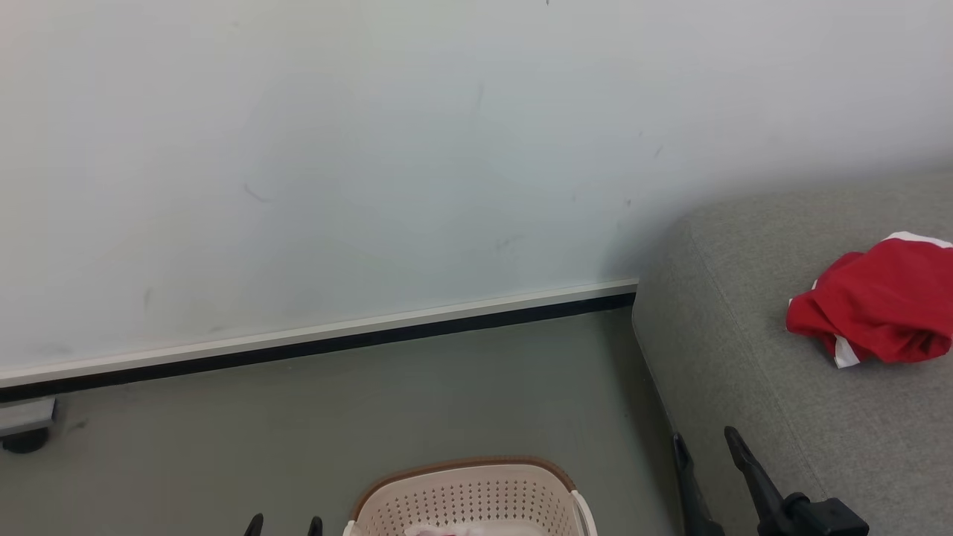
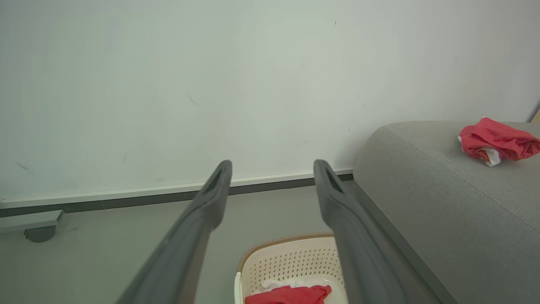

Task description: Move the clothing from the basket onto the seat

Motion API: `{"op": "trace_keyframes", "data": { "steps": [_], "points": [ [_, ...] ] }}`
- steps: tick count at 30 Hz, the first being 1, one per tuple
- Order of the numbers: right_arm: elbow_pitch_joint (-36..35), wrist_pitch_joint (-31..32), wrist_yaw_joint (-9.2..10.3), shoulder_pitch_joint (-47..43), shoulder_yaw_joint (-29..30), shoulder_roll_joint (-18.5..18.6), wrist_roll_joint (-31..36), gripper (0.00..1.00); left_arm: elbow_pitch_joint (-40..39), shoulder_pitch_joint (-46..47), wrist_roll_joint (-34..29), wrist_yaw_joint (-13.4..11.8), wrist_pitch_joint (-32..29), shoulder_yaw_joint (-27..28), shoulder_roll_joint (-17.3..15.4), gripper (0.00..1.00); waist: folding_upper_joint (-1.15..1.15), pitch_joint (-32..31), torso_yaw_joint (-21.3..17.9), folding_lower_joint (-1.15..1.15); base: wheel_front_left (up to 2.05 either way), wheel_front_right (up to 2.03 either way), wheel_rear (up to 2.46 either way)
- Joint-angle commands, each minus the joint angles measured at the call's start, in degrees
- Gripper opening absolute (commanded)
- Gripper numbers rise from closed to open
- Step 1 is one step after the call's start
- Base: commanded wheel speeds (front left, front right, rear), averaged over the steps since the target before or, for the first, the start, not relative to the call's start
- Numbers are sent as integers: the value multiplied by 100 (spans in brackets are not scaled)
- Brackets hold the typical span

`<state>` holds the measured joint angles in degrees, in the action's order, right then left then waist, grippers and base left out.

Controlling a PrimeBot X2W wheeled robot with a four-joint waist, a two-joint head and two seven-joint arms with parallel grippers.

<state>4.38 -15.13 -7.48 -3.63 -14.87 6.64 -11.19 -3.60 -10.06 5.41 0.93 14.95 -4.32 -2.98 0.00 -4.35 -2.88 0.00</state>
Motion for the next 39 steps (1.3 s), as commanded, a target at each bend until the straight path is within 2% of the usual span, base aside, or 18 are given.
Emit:
{"op": "trace_keyframes", "data": {
  "steps": [1,8,13,19,23,31,39],
  "points": [
    [-44,-9,-3,53,4,6,-52,100,36,12,31,56,30,-12,5,100,0,51,7,0,0,0,0],
    [-166,-9,-3,229,63,8,-10,100,158,221,8,388,30,-192,3,100,0,310,-56,0,0,0,0],
    [-293,-9,-3,369,82,37,-19,100,326,465,-275,484,30,-380,-107,100,0,569,-122,0,0,0,0],
    [-585,-9,-3,814,121,45,-28,100,724,1210,-440,590,25,-752,-201,100,0,1365,-250,0,0,0,0],
    [-780,-9,-3,1235,62,14,30,100,1112,1881,-630,629,24,-1130,-390,100,0,2001,-393,0,0,0,0],
    [-1132,-9,-3,2191,-35,-108,45,100,2321,3268,-911,645,24,-1889,-801,100,0,3224,-829,0,0,0,0],
    [-1556,-9,-3,2935,-168,-274,63,100,3906,4525,-722,651,24,-2659,-1107,100,0,4176,-1175,0,0,0,0]
  ]
}}
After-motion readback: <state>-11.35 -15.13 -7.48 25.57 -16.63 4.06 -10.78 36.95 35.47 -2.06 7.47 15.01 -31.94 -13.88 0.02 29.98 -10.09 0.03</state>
